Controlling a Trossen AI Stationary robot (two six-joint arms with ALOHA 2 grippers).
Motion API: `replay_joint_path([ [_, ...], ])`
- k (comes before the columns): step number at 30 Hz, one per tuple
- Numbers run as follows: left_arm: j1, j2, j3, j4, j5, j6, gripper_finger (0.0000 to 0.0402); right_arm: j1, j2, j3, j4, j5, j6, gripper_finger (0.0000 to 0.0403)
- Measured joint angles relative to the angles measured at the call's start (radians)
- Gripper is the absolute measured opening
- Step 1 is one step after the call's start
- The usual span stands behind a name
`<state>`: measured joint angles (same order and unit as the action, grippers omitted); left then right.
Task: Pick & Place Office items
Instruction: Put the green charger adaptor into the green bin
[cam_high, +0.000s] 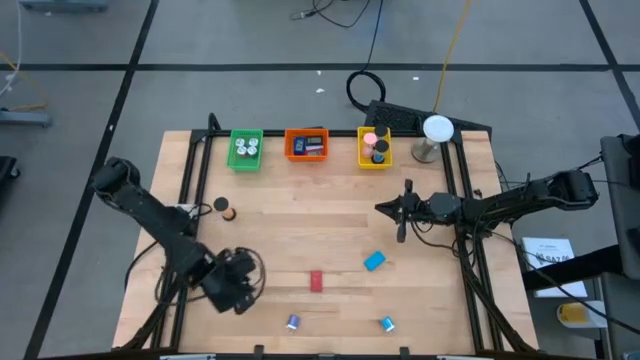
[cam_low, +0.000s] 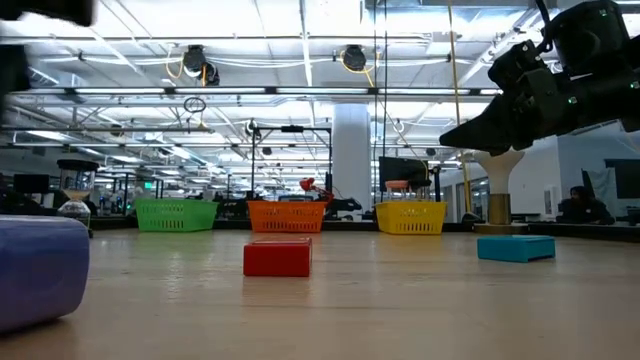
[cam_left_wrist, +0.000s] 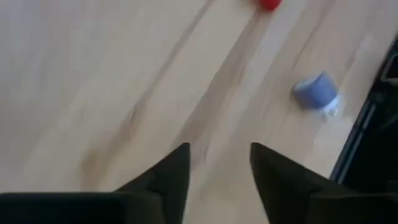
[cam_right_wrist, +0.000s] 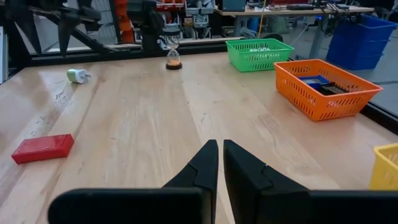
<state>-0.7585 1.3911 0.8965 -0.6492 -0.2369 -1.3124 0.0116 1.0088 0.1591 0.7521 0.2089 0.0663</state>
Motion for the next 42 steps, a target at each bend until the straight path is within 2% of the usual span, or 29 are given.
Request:
replay_joint_path([
  [5,-0.090,0.000,-0.004,-0.097,0.016,-0.256,0.0229,0.000,0.000,-0.011,0.000,0.000,0.000,0.0015],
  [9,-0.118,0.001,-0.019,-0.178,0.028,-0.386,0.0250,0.000,0.000,-0.016,0.000,0.000,0.000,0.0015],
  [17,-0.146,0.016,-0.061,-0.150,0.032,-0.429,0.0253,0.000,0.000,-0.016,0.007,0.000,0.000,0.0015],
  [27,-0.136,0.187,-0.063,-0.121,0.116,-0.382,0.0253,0.000,0.000,-0.016,0.007,0.000,0.000,0.0015],
  [31,-0.130,0.218,-0.062,-0.098,0.131,-0.341,0.0233,0.000,0.000,-0.016,0.007,0.000,0.000,0.0015],
  [38,-0.127,0.219,-0.062,-0.103,0.132,-0.325,0.0138,0.000,0.000,-0.016,0.007,0.000,0.000,0.0015],
  [40,-0.127,0.218,-0.062,-0.102,0.119,-0.305,0.0134,0.000,0.000,-0.016,0.007,0.000,0.000,0.0015],
  [42,-0.125,0.217,-0.062,-0.099,0.056,-0.276,0.0134,0.000,0.000,-0.016,0.007,0.000,0.000,0.0015],
])
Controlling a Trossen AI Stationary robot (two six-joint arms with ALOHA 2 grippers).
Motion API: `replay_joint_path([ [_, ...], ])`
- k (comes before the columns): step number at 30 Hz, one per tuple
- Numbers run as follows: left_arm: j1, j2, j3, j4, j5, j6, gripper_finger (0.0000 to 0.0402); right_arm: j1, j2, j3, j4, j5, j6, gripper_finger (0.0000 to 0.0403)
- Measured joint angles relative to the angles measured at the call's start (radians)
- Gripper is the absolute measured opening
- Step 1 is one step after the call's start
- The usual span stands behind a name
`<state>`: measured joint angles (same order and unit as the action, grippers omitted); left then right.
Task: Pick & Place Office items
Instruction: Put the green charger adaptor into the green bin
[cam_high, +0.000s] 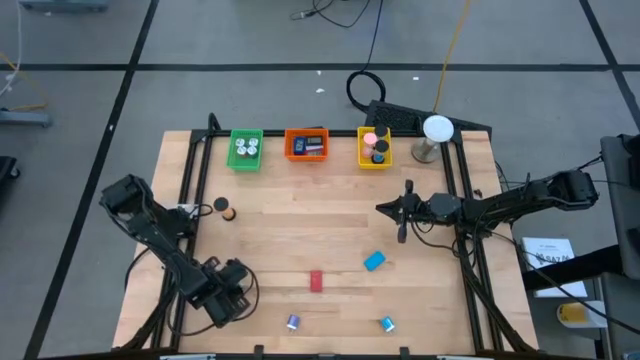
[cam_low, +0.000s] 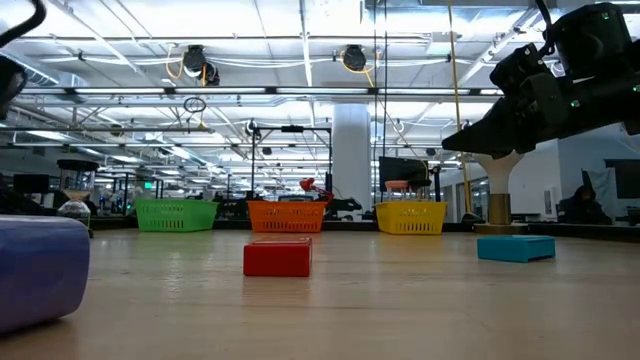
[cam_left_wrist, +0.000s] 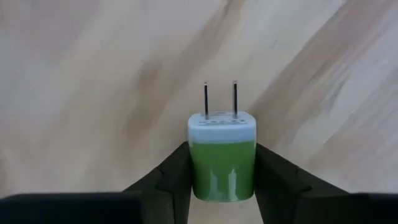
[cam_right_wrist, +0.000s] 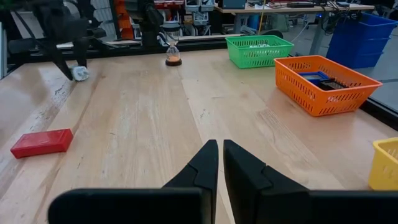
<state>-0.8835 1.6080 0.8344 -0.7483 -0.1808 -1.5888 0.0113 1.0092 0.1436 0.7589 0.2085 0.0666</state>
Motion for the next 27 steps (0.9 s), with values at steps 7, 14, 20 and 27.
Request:
replay_joint_path([
  [7,0.038,-0.040,0.000,0.135,-0.519,0.316,0.0134,0.000,0.000,0.000,0.000,0.000,0.000,0.0015],
  [14,0.204,-0.040,-0.172,0.884,-0.628,0.987,0.0134,0.000,0.000,0.000,0.000,-0.001,0.000,0.0015],
  [20,0.421,-0.025,-0.438,1.666,-0.408,1.411,0.0134,0.000,0.000,0.000,0.000,-0.001,0.000,0.0015],
  [27,0.623,0.138,-0.431,1.945,-0.119,1.596,0.0134,0.003,0.034,0.000,0.036,-0.055,-0.001,0.0015],
])
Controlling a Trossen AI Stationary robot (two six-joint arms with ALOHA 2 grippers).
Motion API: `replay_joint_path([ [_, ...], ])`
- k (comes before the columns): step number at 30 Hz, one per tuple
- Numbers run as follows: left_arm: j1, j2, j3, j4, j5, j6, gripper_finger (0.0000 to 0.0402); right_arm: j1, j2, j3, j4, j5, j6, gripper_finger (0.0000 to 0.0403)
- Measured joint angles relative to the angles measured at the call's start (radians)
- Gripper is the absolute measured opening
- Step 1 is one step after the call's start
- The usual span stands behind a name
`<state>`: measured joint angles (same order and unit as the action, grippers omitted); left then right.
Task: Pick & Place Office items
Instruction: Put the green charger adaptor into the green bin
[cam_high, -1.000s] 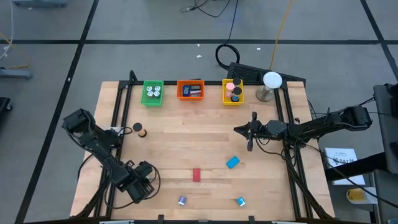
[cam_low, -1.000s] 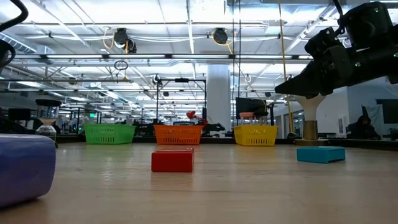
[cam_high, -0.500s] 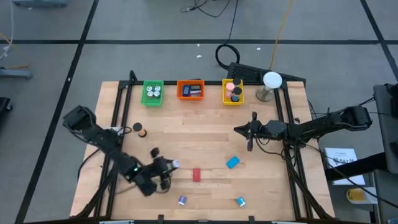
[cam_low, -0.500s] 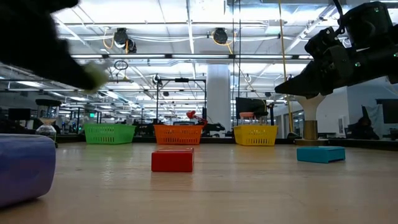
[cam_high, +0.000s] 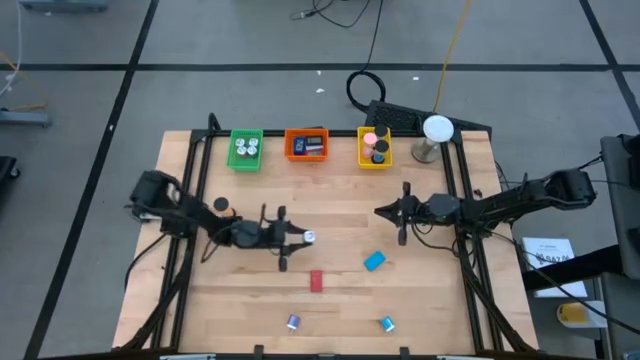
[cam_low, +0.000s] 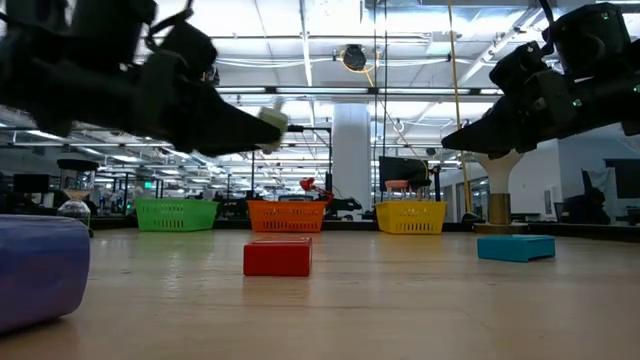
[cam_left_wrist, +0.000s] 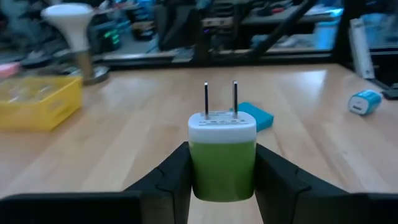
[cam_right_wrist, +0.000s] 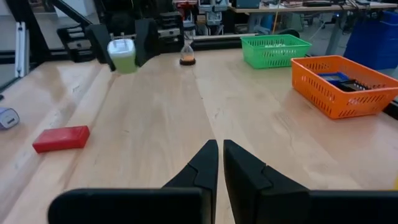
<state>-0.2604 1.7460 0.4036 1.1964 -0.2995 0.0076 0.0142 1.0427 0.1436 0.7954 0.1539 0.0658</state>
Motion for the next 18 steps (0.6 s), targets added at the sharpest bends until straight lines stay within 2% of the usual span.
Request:
replay_joint_path([
  [3,0.054,0.118,0.041,0.118,0.107,0.040,0.0134,0.000,0.043,0.000,0.043,0.001,0.000,0.0015],
  [8,0.126,0.315,0.141,0.268,0.226,0.062,0.0134,0.000,0.121,0.000,0.132,-0.003,0.000,0.0015],
  [13,0.172,0.414,0.245,0.259,0.335,0.035,0.0134,0.005,0.215,0.056,0.157,-0.121,0.001,0.0016],
  [18,0.195,0.431,0.285,0.201,0.346,0.040,0.0134,0.042,0.356,0.197,0.039,-0.130,-0.020,0.0016],
])
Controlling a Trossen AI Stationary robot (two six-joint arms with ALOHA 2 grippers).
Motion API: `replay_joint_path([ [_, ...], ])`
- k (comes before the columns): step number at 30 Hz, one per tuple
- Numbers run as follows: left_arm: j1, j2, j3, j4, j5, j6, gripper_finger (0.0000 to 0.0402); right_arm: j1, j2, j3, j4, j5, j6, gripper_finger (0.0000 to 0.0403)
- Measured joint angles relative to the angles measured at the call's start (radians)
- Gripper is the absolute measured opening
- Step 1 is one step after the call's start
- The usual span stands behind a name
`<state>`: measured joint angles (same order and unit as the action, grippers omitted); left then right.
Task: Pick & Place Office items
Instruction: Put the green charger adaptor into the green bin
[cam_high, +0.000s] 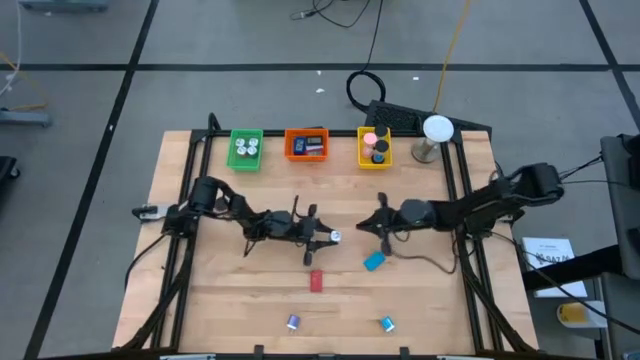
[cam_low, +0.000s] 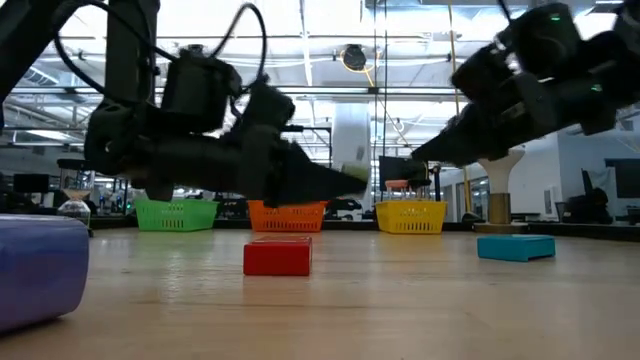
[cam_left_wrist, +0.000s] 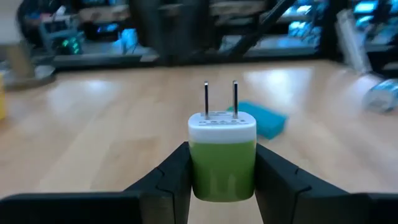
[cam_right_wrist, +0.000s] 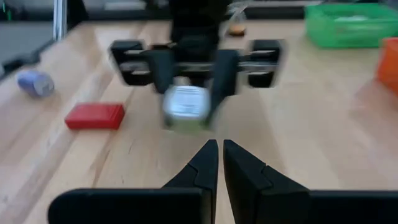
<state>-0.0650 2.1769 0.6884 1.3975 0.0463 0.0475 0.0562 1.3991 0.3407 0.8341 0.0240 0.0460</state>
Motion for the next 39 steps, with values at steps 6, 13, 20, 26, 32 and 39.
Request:
replay_joint_path([
  [6,0.027,0.009,0.011,-0.060,-0.010,0.008,0.0134,0.019,0.131,0.093,-0.021,-0.001,-0.026,0.0016],
  [13,0.032,0.029,0.027,-0.064,-0.003,0.023,0.0134,0.018,0.196,0.130,-0.023,-0.001,-0.028,0.0016],
  [20,0.032,0.029,0.039,-0.095,-0.002,0.023,0.0134,0.016,0.260,0.145,-0.032,-0.002,-0.026,0.0016],
  [26,0.032,0.029,0.060,-0.149,-0.002,0.023,0.0134,0.015,0.285,0.145,0.015,-0.001,-0.015,0.0015],
  [32,0.032,0.029,0.084,-0.205,-0.003,0.027,0.0134,0.015,0.285,0.169,-0.009,-0.002,-0.014,0.0015],
  [39,0.032,0.029,0.084,-0.211,-0.008,0.019,0.0162,0.015,0.285,0.171,0.009,0.000,-0.016,0.0015],
])
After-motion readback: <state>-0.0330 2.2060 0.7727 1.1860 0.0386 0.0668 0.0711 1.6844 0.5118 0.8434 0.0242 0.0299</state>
